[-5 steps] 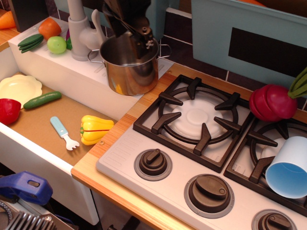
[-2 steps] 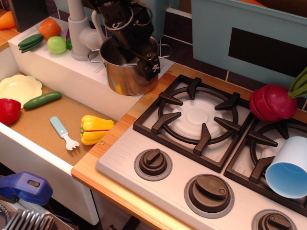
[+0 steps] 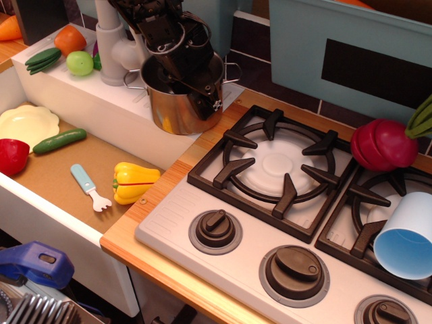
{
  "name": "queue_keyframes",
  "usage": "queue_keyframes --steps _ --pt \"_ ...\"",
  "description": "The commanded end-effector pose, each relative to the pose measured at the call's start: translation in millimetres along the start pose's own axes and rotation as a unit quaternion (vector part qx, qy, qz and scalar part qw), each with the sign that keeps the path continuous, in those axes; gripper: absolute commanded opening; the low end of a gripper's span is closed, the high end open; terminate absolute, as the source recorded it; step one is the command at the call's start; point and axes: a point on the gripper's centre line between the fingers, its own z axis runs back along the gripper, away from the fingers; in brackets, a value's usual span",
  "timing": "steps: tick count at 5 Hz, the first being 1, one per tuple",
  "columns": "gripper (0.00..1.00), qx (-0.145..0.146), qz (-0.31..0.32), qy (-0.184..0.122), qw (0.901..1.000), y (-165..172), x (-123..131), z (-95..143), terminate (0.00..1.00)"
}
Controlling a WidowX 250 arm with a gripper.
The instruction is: Put pot or pan on stove
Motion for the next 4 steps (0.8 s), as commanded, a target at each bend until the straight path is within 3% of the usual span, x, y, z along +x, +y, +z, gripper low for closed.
queue_keyframes --steps 1,4 --pt "0.00 0.012 0.004 -0.002 0.9999 4 13 15 0.00" --pt "0.00 0.078 0.050 0.029 0.9953 -48 31 78 0.00"
